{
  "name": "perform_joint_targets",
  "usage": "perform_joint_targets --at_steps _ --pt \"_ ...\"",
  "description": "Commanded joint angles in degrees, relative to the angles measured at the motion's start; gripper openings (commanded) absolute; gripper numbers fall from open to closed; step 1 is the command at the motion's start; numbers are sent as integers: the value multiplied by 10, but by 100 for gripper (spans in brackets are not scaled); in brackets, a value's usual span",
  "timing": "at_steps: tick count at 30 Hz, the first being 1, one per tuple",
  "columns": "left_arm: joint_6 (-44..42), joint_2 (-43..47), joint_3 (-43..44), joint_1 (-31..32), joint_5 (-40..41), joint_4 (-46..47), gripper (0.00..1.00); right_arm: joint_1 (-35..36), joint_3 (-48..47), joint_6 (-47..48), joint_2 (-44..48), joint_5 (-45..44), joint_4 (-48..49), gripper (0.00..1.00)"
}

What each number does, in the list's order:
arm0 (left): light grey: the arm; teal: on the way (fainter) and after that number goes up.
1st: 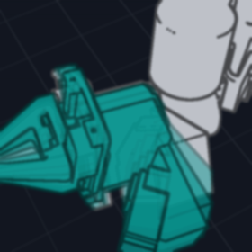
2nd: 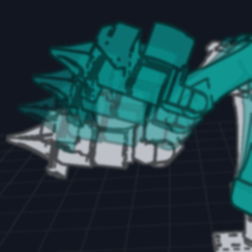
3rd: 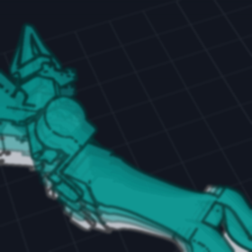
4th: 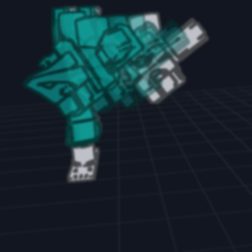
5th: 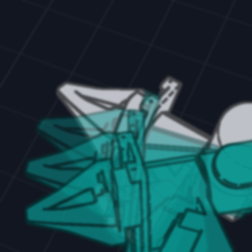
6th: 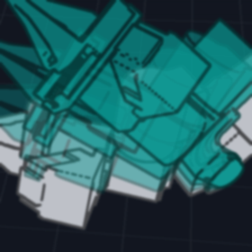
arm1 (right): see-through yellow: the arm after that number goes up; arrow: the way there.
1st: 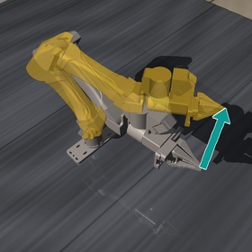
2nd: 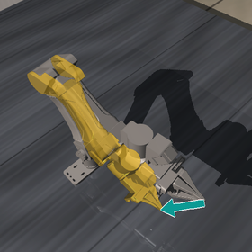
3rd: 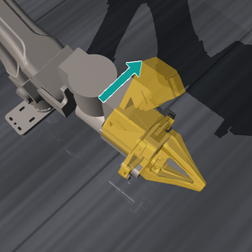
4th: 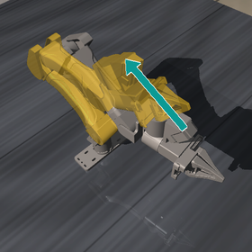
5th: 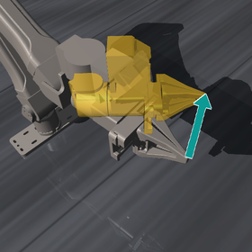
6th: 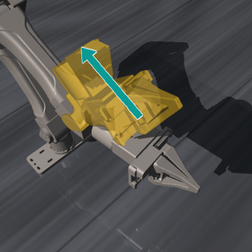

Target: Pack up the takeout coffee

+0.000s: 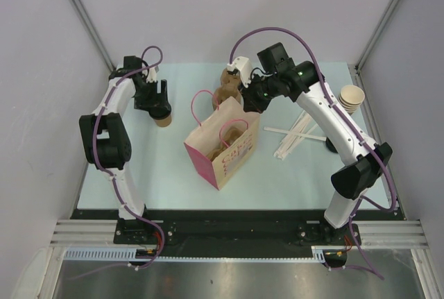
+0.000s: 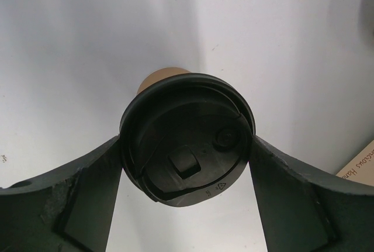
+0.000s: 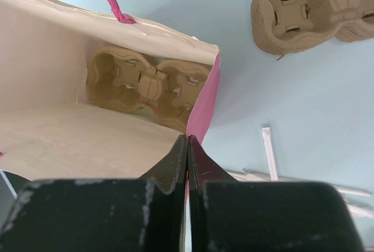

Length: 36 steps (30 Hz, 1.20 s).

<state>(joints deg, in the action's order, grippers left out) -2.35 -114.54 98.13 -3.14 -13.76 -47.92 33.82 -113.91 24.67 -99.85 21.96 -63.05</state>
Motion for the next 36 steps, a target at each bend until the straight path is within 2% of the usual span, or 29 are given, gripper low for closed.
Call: perform_joint_targets --at_steps 1,6,14,17,26,31,36 --pt "2 12 14 2 25 -8 76 -3 -26 6 1 12 9 0" --pt "-16 19 14 1 24 -23 51 -3 -30 6 2 13 11 0" --pt "-42 60 14 -2 0 -38 29 -5 -29 6 4 13 13 0" --pt "-52 79 28 -3 -14 -51 18 -5 -26 6 5 14 17 0" --pt "-57 184 70 -11 -96 -47 7 -8 -5 8 35 31 61 0" --pt "-48 209 90 -11 -145 -61 5 -8 39 56 83 110 93 0" --pt "-46 240 103 -6 -195 -58 4 -7 95 81 117 150 127 0"
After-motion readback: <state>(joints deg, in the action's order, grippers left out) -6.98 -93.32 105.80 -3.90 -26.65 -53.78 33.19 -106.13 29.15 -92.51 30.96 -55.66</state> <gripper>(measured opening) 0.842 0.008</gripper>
